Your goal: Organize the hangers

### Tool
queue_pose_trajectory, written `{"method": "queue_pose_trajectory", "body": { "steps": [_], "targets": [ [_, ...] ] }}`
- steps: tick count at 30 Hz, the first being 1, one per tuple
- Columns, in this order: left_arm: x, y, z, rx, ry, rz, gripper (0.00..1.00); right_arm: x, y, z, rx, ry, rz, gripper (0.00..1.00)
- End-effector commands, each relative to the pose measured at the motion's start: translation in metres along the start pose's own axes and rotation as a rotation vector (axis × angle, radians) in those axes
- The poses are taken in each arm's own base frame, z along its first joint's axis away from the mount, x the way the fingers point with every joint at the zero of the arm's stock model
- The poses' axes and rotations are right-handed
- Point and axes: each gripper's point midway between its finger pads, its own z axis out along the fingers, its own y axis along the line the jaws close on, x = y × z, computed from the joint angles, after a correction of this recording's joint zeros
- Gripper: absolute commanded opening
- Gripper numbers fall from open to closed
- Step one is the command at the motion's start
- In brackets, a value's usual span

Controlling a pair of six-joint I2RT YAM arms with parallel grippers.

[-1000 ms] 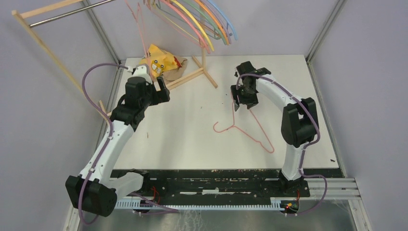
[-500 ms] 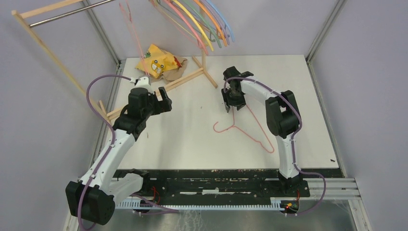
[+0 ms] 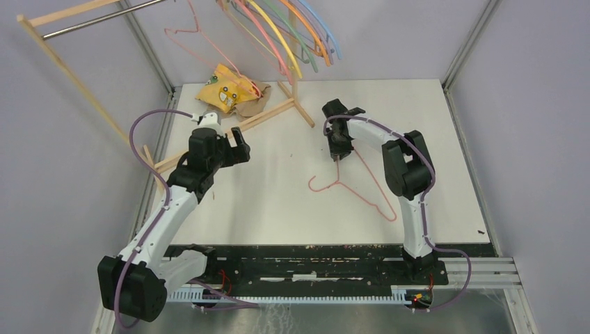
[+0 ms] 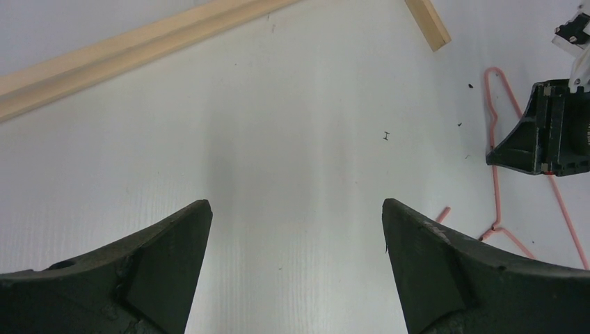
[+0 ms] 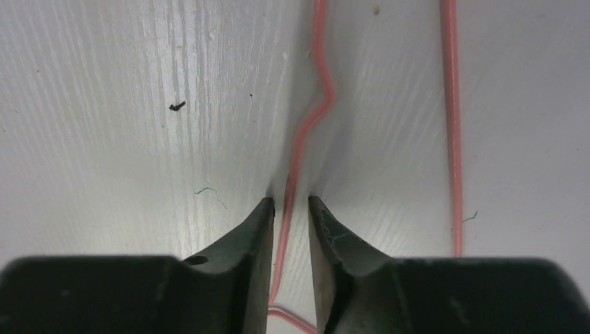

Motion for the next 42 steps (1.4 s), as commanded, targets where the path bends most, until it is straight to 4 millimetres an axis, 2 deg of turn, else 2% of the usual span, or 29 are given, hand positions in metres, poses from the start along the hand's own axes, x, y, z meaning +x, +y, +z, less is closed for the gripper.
{"method": "queue_pose_trajectory", "body": {
  "steps": [1, 2, 3, 4, 8, 13, 18, 21, 25, 29, 35, 38, 42],
  "targets": [
    [-0.017, -0.016, 0.005, 0.056, -0.046, -0.035, 0.98, 0.034, -0.018, 0.027, 0.088, 0.077, 0.011, 0.26],
    [-0.016, -0.016, 0.006, 0.059, -0.043, -0.036, 0.98, 0.036, -0.018, 0.029, 0.085, 0.081, 0.014, 0.17],
    [-0.016, -0.017, 0.007, 0.063, -0.039, -0.036, 0.98, 0.038, -0.016, 0.031, 0.071, 0.086, 0.019, 0.03],
    [-0.016, -0.018, 0.008, 0.067, -0.037, -0.037, 0.97, 0.039, -0.014, 0.032, 0.057, 0.088, 0.034, 0.01],
    [-0.012, -0.024, 0.012, 0.095, -0.021, -0.036, 0.96, 0.025, -0.01, 0.023, -0.03, 0.049, 0.14, 0.01],
    [0.0, -0.045, 0.017, 0.167, 0.004, -0.025, 0.93, -0.026, -0.013, -0.006, -0.279, -0.066, 0.447, 0.01],
    [0.013, -0.084, 0.018, 0.26, 0.01, 0.02, 0.93, -0.072, -0.015, -0.041, -0.52, -0.149, 0.709, 0.01],
    [0.024, -0.108, 0.02, 0.316, 0.023, 0.038, 0.93, -0.086, -0.012, -0.055, -0.615, -0.162, 0.798, 0.01],
    [0.037, -0.137, 0.022, 0.39, 0.038, 0.052, 0.93, -0.097, -0.008, -0.06, -0.701, -0.17, 0.874, 0.01],
    [0.054, -0.158, 0.031, 0.442, 0.079, 0.064, 0.93, -0.102, -0.005, -0.064, -0.759, -0.174, 0.928, 0.01],
    [0.053, -0.174, 0.038, 0.478, 0.077, 0.071, 0.93, -0.107, -0.006, -0.071, -0.764, -0.178, 0.915, 0.01],
    [0.052, -0.175, 0.038, 0.48, 0.074, 0.071, 0.93, -0.088, -0.015, -0.069, -0.611, -0.107, 0.773, 0.02],
    [0.056, -0.176, 0.039, 0.486, 0.085, 0.079, 0.93, -0.054, -0.05, -0.083, -0.243, -0.071, 0.397, 0.36]
  ]
}}
